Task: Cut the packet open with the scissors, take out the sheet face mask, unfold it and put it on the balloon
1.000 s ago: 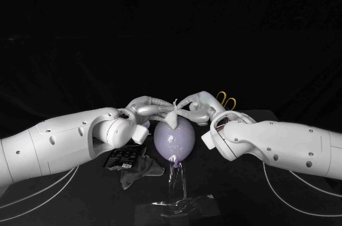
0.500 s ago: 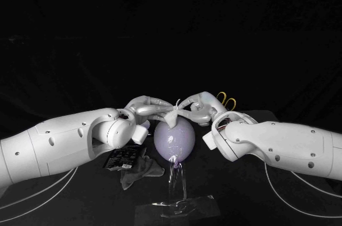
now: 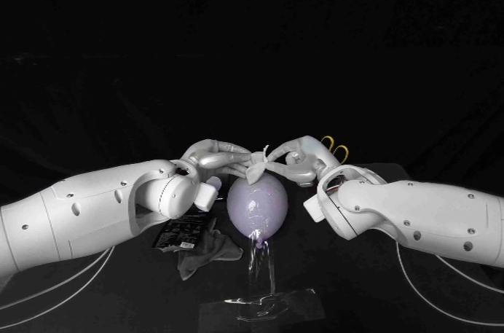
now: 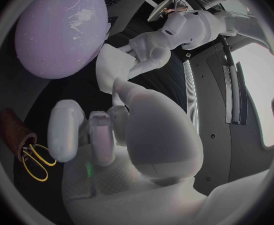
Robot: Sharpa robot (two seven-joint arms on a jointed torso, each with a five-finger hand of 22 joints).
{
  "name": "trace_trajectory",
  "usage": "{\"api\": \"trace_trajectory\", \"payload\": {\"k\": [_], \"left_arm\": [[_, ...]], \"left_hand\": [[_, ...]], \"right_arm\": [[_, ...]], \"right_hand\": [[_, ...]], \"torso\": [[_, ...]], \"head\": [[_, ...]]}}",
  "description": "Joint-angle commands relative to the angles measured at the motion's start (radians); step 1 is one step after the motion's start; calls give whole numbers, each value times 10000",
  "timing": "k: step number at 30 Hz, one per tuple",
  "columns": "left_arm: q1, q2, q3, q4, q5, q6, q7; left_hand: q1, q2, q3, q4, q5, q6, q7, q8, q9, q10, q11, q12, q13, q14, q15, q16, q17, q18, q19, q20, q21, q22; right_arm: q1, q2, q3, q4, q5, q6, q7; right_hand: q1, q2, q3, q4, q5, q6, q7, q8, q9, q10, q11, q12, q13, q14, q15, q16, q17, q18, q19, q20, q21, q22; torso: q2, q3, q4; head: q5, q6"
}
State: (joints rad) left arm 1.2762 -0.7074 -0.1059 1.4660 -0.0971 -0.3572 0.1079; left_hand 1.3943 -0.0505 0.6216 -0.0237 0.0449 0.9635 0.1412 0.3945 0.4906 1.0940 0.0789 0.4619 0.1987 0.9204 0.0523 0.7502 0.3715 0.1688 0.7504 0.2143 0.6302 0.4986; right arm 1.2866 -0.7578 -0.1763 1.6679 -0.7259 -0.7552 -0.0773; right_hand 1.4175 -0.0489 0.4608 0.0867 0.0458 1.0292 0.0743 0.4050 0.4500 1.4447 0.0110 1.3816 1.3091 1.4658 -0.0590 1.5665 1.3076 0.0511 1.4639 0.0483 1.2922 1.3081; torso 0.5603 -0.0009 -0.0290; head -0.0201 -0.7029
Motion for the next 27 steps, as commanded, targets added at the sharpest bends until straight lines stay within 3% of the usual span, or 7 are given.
{"api": "trace_trajectory", "payload": {"k": [1, 15, 27], "left_arm": [[10, 5, 13, -10, 109, -645, 435], [9, -20, 13, -64, 176, -695, 256], [9, -78, 11, 38, 166, -492, 112]], "left_hand": [[-83, 2, 100, -17, 32, -57, 34, 334, 1308, 16, 74, 84, 28, 95, 9, 60, 3, -37, -106, 7, 100, 71], [-241, -36, 447, -81, 33, -228, 86, 457, 1812, -84, 106, 241, 154, 53, 22, 162, -13, -27, -330, 19, 420, 374], [-287, -58, 527, -92, 33, -258, 94, 478, 1931, -106, 111, 280, 184, 39, 26, 183, -21, -26, -393, 30, 483, 438]], "right_arm": [[0, -78, 4, 81, -149, 26, 70], [-129, -414, 2, 191, -155, -97, 191], [-402, -515, 2, 160, 52, -206, 418]], "right_hand": [[-56, 79, 67, -3, 29, 49, -21, 32, 32, 364, -144, 49, 1262, 1050, -50, 42, 2632, 27, 54, -28, 42, 1914], [-56, 79, 67, -3, 29, 49, -21, 32, 32, 364, -144, 49, 1262, 1050, -50, 42, 2632, 27, 54, -28, 42, 1914], [-104, 46, 118, -37, 31, 35, -24, 67, 53, 340, -147, -10, 1224, 1050, -54, 42, 2632, 37, 37, -33, -4, 1902]], "torso": [[-1, 3, -10], [3, 11, -7], [4, 2, -3]], "head": [[-2, 10], [-17, -3], [-28, 9]]}}
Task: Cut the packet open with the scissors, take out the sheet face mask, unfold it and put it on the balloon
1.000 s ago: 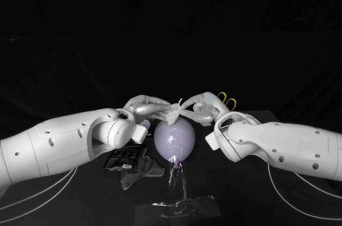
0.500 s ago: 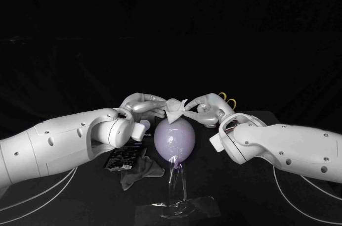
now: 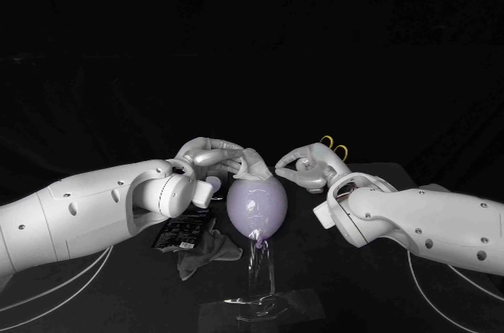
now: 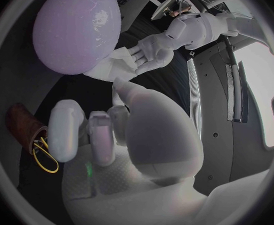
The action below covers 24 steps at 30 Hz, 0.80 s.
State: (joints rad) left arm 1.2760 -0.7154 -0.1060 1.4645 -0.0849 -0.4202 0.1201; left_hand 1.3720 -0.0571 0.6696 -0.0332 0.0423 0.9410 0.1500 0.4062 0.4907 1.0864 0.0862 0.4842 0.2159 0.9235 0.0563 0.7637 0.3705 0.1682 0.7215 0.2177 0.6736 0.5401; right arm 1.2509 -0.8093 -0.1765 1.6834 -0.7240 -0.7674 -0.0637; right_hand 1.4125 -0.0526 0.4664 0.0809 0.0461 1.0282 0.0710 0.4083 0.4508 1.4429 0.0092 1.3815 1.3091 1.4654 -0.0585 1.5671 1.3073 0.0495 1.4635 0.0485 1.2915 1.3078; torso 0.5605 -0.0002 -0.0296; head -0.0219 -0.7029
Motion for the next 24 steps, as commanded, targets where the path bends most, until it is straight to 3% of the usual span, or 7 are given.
{"api": "trace_trajectory", "payload": {"k": [1, 10, 15, 18, 24], "left_arm": [[11, -4, 13, 65, 44, 155, -5], [11, -10, 13, 103, 29, 248, 24], [10, 0, 13, 84, 34, 275, 85], [10, 1, 14, 81, 45, 291, 113], [10, -19, 20, 130, 63, 364, 169]], "left_hand": [[-63, 8, 46, 3, 59, -33, 6, 362, 1930, -30, 38, 58, 11, 8, -15, 48, -11, -20, -104, -4, 49, 23], [-70, 1, 54, 1, 59, -37, 6, 364, 1943, -34, 38, 61, 14, 5, -14, 49, -12, -21, -113, -2, 54, 30], [-94, -9, 72, 8, 59, -48, 9, 369, 1980, -48, 41, 70, 22, -4, -10, 51, -17, -23, -137, 5, 65, 45], [-99, -11, 74, 10, 58, -51, 10, 369, 1986, -50, 42, 71, 24, -4, -9, 52, -17, -23, -140, 7, 68, 47], [-104, -13, 78, 12, 59, -54, 12, 370, 1996, -54, 43, 73, 25, -6, -7, 53, -18, -23, -145, 8, 71, 51]], "right_arm": [[-66, -1, 4, 10, 48, -93, 307], [-138, 1, 4, -4, 155, -213, 533], [-149, 62, 4, -96, -215, -145, 796], [-151, 139, 5, -154, -586, -61, 867], [-152, 438, 7, -359, -991, 43, 898]], "right_hand": [[-54, 83, 62, 21, 27, 45, 9, 35, 46, 358, -130, -8, 1224, 1054, -59, 37, 2635, 52, 41, -34, 3, 1905], [-152, 49, 125, 8, 26, -42, 24, 48, 62, 217, -118, -294, 1026, 1054, -53, 37, 2635, 79, -15, -35, -138, 1867], [-421, -217, 60, -42, 22, -758, 291, -299, -63, -263, 92, -1114, 479, 1054, 97, 37, 2635, 124, -147, 40, -455, 1783], [-678, -411, -64, 31, 23, -1199, 544, -652, -236, -507, 307, -1426, 282, 1046, 279, 23, 2603, 131, -210, 153, -590, 1748], [-944, -445, -170, 186, 25, -1410, 713, -945, -399, -591, 468, -1453, 269, 1041, 434, 15, 2584, 127, -227, 285, -607, 1746]], "torso": [[3, -5, 5], [3, -6, 2], [10, -4, 4], [20, -2, 2], [12, 1, 9]], "head": [[-12, 12], [-27, 6], [-26, 13], [-35, 4], [-39, -11]]}}
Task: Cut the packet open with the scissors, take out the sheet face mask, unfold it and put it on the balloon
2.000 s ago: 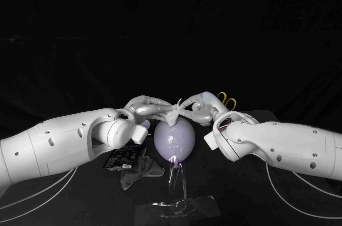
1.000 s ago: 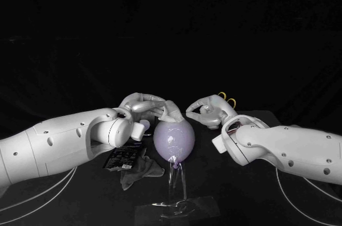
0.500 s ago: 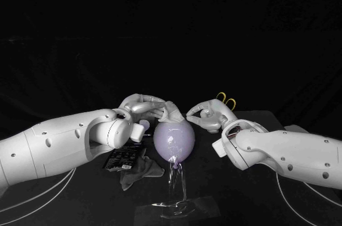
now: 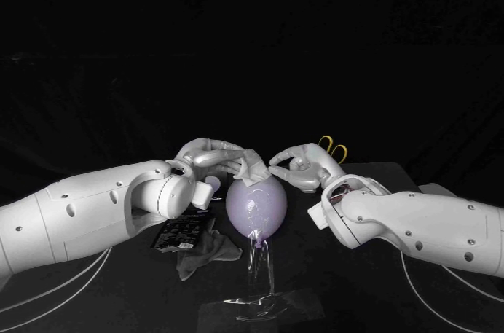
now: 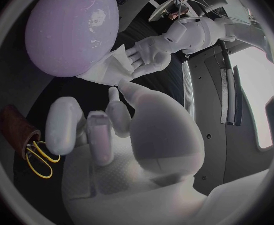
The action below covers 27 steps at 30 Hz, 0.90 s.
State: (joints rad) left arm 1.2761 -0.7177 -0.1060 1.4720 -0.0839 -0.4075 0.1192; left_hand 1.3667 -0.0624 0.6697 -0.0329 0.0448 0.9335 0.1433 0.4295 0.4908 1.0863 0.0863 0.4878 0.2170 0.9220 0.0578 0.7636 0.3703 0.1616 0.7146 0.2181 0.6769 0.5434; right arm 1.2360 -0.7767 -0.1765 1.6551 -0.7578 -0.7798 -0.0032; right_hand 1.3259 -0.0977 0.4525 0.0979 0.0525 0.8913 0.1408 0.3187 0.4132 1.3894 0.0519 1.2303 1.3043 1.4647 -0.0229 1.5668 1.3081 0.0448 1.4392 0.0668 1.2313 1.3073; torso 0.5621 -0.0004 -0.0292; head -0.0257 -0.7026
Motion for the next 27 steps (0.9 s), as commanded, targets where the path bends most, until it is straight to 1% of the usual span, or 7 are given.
{"api": "trace_trajectory", "payload": {"k": [1, 7, 8, 11, 18, 23, 27], "left_arm": [[10, 0, 21, 65, 54, 249, 181], [14, 5, 26, 87, 57, 283, 164], [14, 7, 26, 86, 58, 286, 160], [18, 8, 48, 83, 61, 314, 132], [56, 7, 229, 62, 64, 429, 16], [111, 26, 282, 39, 62, 501, -59], [132, 51, 300, 31, 61, 561, -98]], "left_hand": [[-53, 39, 78, 8, 34, 19, 79, 137, 1998, -55, 43, 37, 15, 8, -22, 55, -17, 43, -78, 5, 39, 19], [-53, 39, 78, 8, 34, 19, 79, 137, 1998, -55, 43, 37, 15, 8, -22, 55, -17, 43, -78, 5, 39, 19], [-53, 39, 78, 8, 34, 19, 79, 137, 1998, -55, 43, 37, 15, 8, -22, 55, -17, 43, -78, 5, 39, 19], [-58, 33, 86, 6, 34, 12, 83, 138, 2014, -62, 44, 40, 18, 4, -21, 56, -19, 44, -86, 6, 45, 26], [-63, 33, 92, 8, 34, 9, 87, 140, 2024, -65, 46, 43, 21, 4, -20, 58, -19, 45, -90, 8, 49, 30], [-63, 33, 92, 8, 34, 9, 87, 140, 2024, -65, 46, 43, 21, 4, -20, 58, -19, 45, -90, 8, 49, 30], [-63, 33, 92, 8, 34, 9, 87, 140, 2024, -65, 46, 43, 21, 4, -20, 58, -19, 45, -90, 8, 49, 30]], "right_arm": [[-3, 182, 8, -126, -686, 184, 282], [-1, 506, 10, -340, -1086, 356, 56], [-1, 537, 10, -362, -1156, 367, 13], [0, 659, 10, -462, -1377, 355, -126], [1, 868, 10, -589, -1512, 326, -160], [1, 985, 10, -624, -1512, 453, -132], [0, 1074, 10, -740, -1560, 591, -259]], "right_hand": [[-92, 16, -35, 29, -40, -39, 20, -62, -33, -58, 47, 61, 318, 1048, 85, 17, 2575, 172, 22, 110, 12, 1756], [-137, -5, -71, 55, -40, -18, 30, -101, -60, -64, 64, 80, 330, 1046, 105, 14, 2568, 176, 19, 138, 7, 1755], [-158, -75, -118, 47, -42, 1, 32, -119, -74, -73, 66, 80, 329, 1047, 111, 16, 2574, 176, 25, 152, 23, 1759], [-180, -112, -151, 53, -41, 10, 36, -138, -87, -79, 70, 81, 328, 1048, 114, 17, 2576, 180, 20, 163, 12, 1756], [-196, -163, -192, 52, -41, -1, 45, -184, -115, -81, 77, 91, 332, 1047, 119, 15, 2571, 182, 25, 180, 25, 1759], [-215, -222, -241, 51, -41, -4, 54, -223, -139, -77, 85, 111, 343, 1047, 127, 15, 2571, 188, 20, 196, 13, 1756], [-257, -325, -338, 61, -44, -75, 92, -325, -193, -135, 115, 47, 296, 1039, 148, 3, 2543, 204, -9, 225, -50, 1739]], "torso": [[-4, 4, 5], [-9, -2, 12], [-9, -2, 12], [-15, -8, -5], [-13, 2, 1], [-17, 7, -1], [-21, -3, -6]], "head": [[-2, -11], [-14, -17], [-16, -19], [-10, -16], [-11, 5], [-15, 10], [-28, 15]]}}
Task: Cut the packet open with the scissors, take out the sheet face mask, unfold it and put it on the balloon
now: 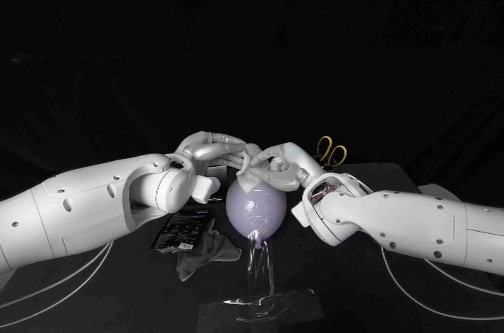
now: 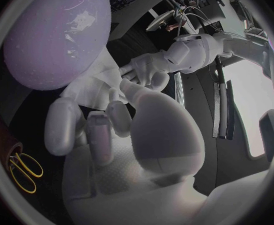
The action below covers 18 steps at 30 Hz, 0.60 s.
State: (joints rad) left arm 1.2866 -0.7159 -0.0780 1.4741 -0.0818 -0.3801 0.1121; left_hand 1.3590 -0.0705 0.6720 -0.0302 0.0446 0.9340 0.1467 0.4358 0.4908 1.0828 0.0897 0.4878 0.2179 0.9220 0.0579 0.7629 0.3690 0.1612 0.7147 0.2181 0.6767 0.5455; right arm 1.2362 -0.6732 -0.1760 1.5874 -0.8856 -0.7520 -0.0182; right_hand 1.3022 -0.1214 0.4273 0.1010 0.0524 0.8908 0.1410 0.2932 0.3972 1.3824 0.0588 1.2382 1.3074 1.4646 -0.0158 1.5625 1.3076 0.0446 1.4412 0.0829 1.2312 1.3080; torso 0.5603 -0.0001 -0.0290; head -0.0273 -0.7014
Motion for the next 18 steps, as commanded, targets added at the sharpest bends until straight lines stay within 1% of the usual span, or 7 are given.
{"api": "trace_trajectory", "payload": {"k": [1, 6, 14, 18], "left_arm": [[28, 35, 21, 11, 40, 294, -31], [41, 37, 30, 25, 40, 378, -86], [83, -11, 62, 82, 68, 608, -213], [115, -23, 90, 104, 80, 647, -223]], "left_hand": [[9, 106, 75, -21, 37, -1, 57, 79, 2040, -35, 14, 48, 15, 2, -20, 67, -8, 50, -98, 8, 58, 17], [9, 106, 75, -21, 37, -1, 57, 79, 2040, -35, 14, 48, 15, 2, -20, 67, -8, 50, -98, 8, 58, 17], [1, 86, 112, -41, 38, -8, 69, 89, 2090, -46, 19, 64, 28, -3, -20, 76, -13, 57, -118, 10, 81, 40], [-2, 77, 131, -51, 39, -10, 72, 93, 2110, -50, 21, 72, 33, -7, -20, 79, -15, 60, -127, 10, 92, 51]], "right_arm": [[-2, 48, 5, -81, -287, 322, -124], [-2, 110, 5, -266, -355, 307, -242], [-1, 183, 6, -487, -570, 117, -329], [-1, 165, 6, -485, -619, 60, -309]], "right_hand": [[-20, -88, -85, 31, -43, -71, 89, -70, -33, -65, 45, -32, 266, 1040, 77, 46, 2548, 206, -30, 64, -50, 1731], [-18, -140, -167, 40, -42, -228, 151, -235, -114, -140, 97, -104, 212, 1040, 122, 46, 2549, 218, -58, 108, -107, 1716], [125, -130, -176, -33, -40, -291, 192, -356, -175, -162, 135, -92, 211, 1043, 158, 52, 2561, 205, -27, 151, -18, 1739], [188, -99, -162, -62, -40, -257, 195, -367, -185, -142, 139, -51, 234, 1043, 165, 51, 2560, 203, -20, 163, 0, 1744]], "torso": [[-3, -6, -8], [6, -8, 4], [6, -8, -1], [-3, -9, 12]], "head": [[-12, 3], [-16, 6], [-13, -2], [-7, -13]]}}
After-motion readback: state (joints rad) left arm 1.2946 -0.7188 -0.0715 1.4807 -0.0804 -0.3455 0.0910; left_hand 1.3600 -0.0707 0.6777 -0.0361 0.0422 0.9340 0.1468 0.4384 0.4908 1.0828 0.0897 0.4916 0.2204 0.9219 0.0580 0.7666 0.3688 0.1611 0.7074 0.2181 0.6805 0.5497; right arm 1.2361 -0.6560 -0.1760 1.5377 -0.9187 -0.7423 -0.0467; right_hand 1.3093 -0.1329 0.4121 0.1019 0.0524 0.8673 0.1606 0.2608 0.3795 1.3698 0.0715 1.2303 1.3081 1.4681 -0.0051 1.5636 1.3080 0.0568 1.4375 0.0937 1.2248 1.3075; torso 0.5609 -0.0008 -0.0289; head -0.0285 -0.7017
